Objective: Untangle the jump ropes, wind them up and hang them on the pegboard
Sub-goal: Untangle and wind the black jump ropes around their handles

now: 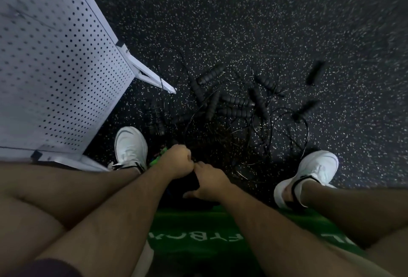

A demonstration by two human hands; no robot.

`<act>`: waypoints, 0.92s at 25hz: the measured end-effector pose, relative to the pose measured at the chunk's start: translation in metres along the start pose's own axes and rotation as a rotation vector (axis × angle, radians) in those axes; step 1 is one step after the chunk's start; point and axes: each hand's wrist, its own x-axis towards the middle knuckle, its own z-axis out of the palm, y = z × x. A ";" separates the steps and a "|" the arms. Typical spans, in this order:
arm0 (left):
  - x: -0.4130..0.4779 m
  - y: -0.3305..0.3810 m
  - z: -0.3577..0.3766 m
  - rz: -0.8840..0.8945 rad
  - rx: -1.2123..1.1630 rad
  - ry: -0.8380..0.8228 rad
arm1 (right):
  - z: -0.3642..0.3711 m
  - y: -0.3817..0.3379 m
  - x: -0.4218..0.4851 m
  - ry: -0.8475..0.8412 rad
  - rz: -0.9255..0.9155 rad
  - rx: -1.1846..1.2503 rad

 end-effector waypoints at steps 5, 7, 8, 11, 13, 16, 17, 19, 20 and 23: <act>0.016 -0.017 0.005 -0.120 -0.072 0.153 | -0.014 0.009 0.021 0.152 0.012 0.148; 0.023 -0.014 0.006 -0.132 -0.135 0.132 | -0.016 0.012 0.029 0.220 0.038 0.185; 0.025 -0.013 0.006 -0.136 -0.171 0.158 | -0.017 0.013 0.032 0.236 0.055 0.211; 0.033 -0.015 0.003 -0.110 -0.214 0.169 | -0.017 0.012 0.041 0.249 0.089 0.246; 0.036 -0.015 0.000 -0.105 -0.205 0.182 | -0.020 0.012 0.046 0.251 0.116 0.234; 0.038 -0.016 -0.002 -0.142 -0.249 0.184 | -0.025 0.012 0.052 0.250 0.190 0.250; 0.036 -0.015 -0.002 -0.163 -0.275 0.190 | -0.027 0.013 0.053 0.245 0.198 0.260; 0.031 -0.013 -0.007 -0.233 -0.407 0.273 | -0.029 0.015 0.053 0.244 0.194 0.278; 0.029 -0.011 -0.010 -0.262 -0.480 0.329 | -0.029 0.017 0.052 0.250 0.196 0.294; 0.024 -0.010 -0.026 -0.303 -0.572 0.378 | -0.033 0.023 0.052 0.270 0.228 0.335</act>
